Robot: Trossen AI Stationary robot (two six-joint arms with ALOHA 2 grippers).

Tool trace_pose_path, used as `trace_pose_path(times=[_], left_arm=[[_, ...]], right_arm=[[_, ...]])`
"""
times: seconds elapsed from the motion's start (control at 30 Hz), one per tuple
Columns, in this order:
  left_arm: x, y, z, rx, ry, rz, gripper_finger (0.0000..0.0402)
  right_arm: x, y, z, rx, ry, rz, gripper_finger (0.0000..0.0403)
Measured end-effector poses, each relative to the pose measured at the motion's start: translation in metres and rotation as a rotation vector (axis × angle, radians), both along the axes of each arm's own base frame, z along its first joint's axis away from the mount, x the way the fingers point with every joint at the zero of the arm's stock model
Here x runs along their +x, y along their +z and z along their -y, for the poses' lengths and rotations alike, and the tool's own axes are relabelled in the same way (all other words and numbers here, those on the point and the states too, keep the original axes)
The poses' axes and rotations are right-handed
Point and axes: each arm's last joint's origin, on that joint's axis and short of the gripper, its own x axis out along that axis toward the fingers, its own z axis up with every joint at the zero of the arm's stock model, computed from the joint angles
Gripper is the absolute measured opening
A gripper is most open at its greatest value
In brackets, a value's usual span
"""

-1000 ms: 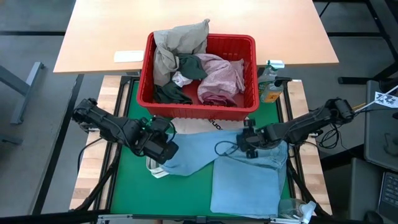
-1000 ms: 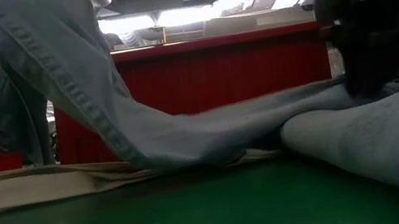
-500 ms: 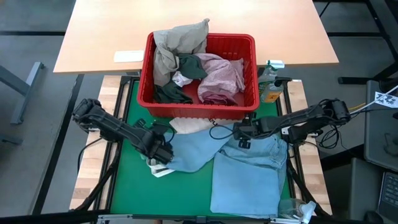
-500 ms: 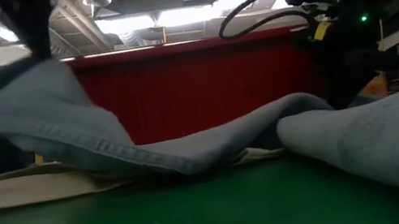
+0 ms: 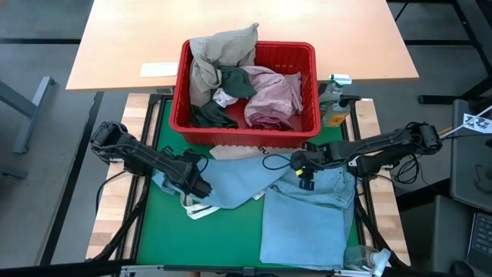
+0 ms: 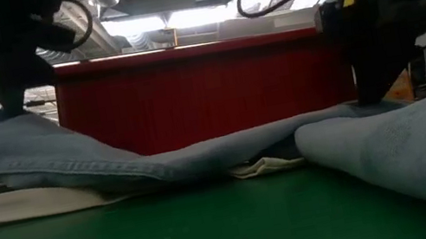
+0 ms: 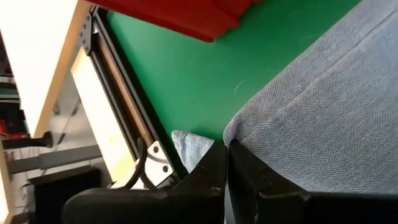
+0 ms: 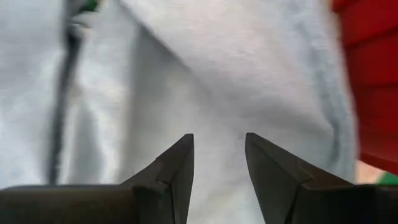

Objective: Fold laundry
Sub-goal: Fold the blue jeans

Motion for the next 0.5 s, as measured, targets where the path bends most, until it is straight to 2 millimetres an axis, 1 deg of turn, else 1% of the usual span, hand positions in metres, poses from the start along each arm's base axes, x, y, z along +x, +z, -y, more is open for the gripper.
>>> trace_pose_path(times=[0.1,0.17,0.27,0.4,0.5], left_arm=[[-0.001,-0.002,-0.001,0.020,-0.007,-0.001,0.0000],[0.000,-0.001,-0.002,0.047,-0.020,0.012,0.0000],[0.002,-0.001,-0.005,0.084,-0.029,0.030,0.0000],[0.006,-0.001,-0.016,0.118,-0.004,0.049,0.0000],[0.008,0.000,-0.028,0.139,0.031,0.052,0.0000]], right_arm=[[0.000,0.002,-0.002,0.055,0.025,0.013,0.0145],[0.001,0.003,-0.001,0.040,0.020,0.033,0.0145],[0.003,0.004,0.002,-0.057,-0.020,0.056,0.0145],[0.003,0.005,0.007,-0.216,-0.086,0.077,0.0145],[0.003,0.005,0.009,-0.268,-0.110,0.079,0.0145]])
